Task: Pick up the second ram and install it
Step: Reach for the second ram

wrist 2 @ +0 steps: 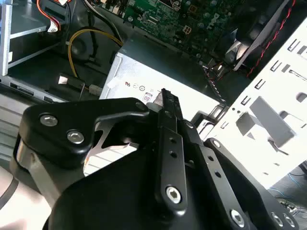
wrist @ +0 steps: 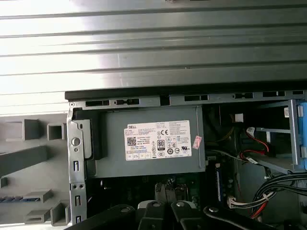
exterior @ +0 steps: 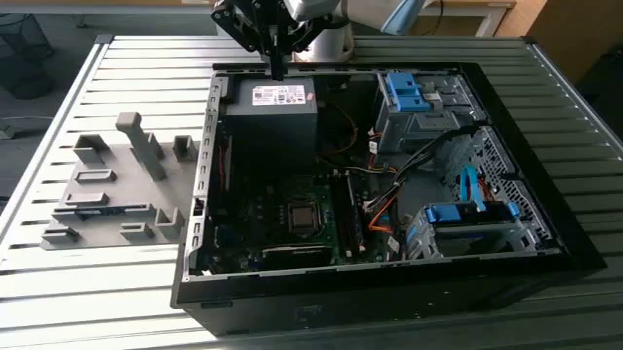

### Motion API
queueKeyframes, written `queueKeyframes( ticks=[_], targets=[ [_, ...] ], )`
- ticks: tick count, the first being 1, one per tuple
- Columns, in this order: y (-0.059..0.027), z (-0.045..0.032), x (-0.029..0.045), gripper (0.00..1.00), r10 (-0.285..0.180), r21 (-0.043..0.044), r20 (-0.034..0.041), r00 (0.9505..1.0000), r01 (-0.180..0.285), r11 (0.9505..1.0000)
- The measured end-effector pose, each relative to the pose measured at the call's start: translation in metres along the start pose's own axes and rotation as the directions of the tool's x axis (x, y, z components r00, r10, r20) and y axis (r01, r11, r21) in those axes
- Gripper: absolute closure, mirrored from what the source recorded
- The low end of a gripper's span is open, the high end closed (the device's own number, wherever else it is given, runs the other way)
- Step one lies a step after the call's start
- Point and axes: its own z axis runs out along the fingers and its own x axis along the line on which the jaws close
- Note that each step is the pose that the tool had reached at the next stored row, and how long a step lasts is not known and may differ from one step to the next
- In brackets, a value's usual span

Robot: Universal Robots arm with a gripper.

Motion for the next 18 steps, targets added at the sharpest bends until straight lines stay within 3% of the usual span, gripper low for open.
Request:
queueKeyframes(
  ticks=[12,18],
  targets=[
    [0.0000,0.0000,0.0001,0.89,0.000,0.0000,0.0000,1.0000,0.000,1.0000],
    [-0.0005,-0.0002,0.0074,0.89,0.000,0.0001,0.0000,1.0000,0.000,1.0000]
  ],
)
